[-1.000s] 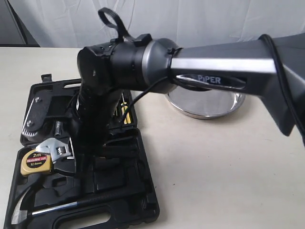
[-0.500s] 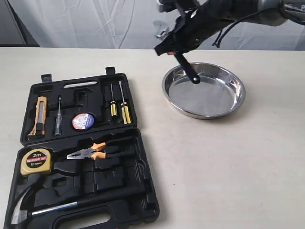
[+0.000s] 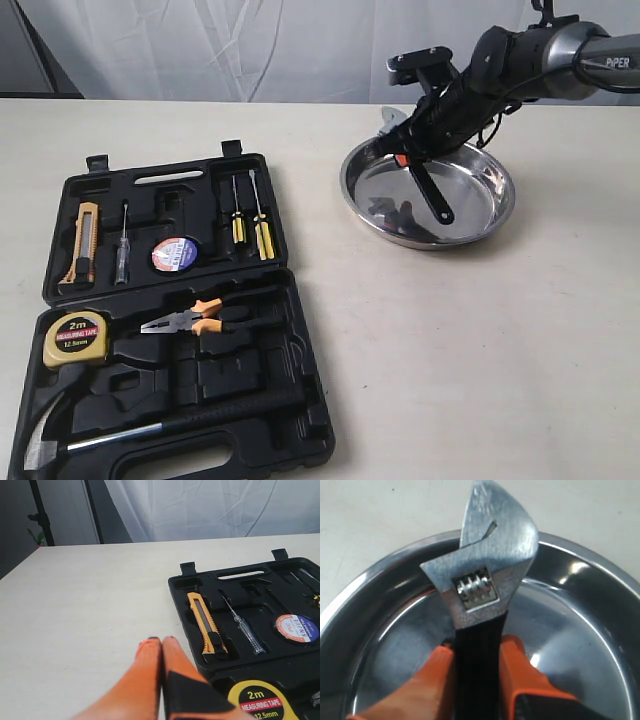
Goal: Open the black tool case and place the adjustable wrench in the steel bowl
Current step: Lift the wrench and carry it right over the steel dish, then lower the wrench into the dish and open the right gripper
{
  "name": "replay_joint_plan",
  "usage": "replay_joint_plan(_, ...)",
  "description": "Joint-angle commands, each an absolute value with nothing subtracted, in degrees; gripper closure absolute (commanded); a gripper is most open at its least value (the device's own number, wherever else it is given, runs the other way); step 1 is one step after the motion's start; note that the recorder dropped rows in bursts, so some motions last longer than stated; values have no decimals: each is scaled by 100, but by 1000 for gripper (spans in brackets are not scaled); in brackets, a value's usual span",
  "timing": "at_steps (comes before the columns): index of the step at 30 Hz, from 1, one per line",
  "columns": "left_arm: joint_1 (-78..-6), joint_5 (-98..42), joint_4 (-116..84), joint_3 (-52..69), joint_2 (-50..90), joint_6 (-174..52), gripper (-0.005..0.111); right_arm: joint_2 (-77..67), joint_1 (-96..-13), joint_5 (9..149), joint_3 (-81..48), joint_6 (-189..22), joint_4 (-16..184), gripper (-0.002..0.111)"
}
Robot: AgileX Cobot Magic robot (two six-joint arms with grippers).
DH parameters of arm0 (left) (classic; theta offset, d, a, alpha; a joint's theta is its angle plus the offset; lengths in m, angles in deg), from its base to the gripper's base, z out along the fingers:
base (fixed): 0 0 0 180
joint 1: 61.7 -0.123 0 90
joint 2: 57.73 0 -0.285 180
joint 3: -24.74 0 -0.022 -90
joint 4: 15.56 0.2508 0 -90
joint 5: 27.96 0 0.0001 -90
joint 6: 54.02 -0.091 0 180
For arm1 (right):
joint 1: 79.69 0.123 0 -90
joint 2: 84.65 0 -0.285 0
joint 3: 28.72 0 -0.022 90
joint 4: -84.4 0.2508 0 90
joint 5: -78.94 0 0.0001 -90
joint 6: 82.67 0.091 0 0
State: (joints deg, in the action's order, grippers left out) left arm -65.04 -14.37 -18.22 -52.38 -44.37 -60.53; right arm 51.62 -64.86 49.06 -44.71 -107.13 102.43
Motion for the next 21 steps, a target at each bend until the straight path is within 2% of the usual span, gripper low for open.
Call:
replay_joint_plan(1,-6515,-1465,-1800,-5248,-4459,-6044,106,5286,-6521,4796,-4496,-10498,10282,109)
replay_joint_plan(21,-6515,-1465,-1800,-5248,-4459,-6044,106,5363,-6521,4575,-4496,-10136,10005,109)
